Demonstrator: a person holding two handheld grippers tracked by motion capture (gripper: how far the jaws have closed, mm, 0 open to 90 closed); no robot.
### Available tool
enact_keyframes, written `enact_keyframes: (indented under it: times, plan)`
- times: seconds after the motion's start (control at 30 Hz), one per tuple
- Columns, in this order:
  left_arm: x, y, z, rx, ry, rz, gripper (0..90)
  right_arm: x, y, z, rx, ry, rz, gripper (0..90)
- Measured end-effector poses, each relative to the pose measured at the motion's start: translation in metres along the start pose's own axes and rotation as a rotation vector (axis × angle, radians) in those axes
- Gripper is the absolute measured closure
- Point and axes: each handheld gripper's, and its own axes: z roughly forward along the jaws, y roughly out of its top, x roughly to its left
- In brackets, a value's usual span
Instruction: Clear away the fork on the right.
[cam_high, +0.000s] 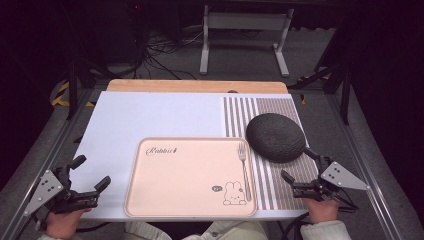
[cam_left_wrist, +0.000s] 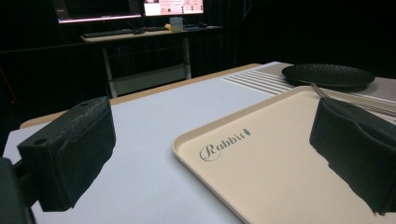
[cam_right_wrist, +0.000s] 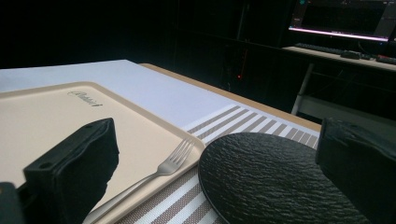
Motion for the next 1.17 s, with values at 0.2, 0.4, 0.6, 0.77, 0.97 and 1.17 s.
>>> enact_keyframes:
  times: [0.2, 0.4, 0.6, 0.77, 0.97, 1.17]
  plan:
    - [-0.0005, 0.0002, 0.0000, -0.007, -0.005, -0.004, 1.0, 0.0003, -0.0059, 0.0028, 0.006, -0.036, 0.011, 0.0]
    - [0.0001, 0.0005, -0.0007, -0.013, -0.008, -0.007, 0.9, -0.0016, -0.0100, 0.0045, 0.015, -0.050, 0.041, 0.0]
    - [0.0007, 0.0006, -0.0012, -0.019, -0.008, -0.013, 0.9, 0.0014, -0.0098, 0.0068, 0.034, -0.062, 0.021, 0.1]
    - [0.0003, 0.0007, -0.0008, -0.022, -0.009, -0.009, 0.9, 0.0036, -0.0090, 0.0078, 0.042, -0.064, 0.003, 0.1]
    - [0.0007, 0.0006, -0.0012, -0.021, -0.010, -0.012, 0.9, 0.0051, -0.0081, 0.0085, 0.049, -0.064, -0.013, 0.1]
    - [0.0006, 0.0007, -0.0013, -0.023, -0.010, -0.015, 0.8, 0.0046, -0.0080, 0.0086, 0.049, -0.063, -0.009, 0.1]
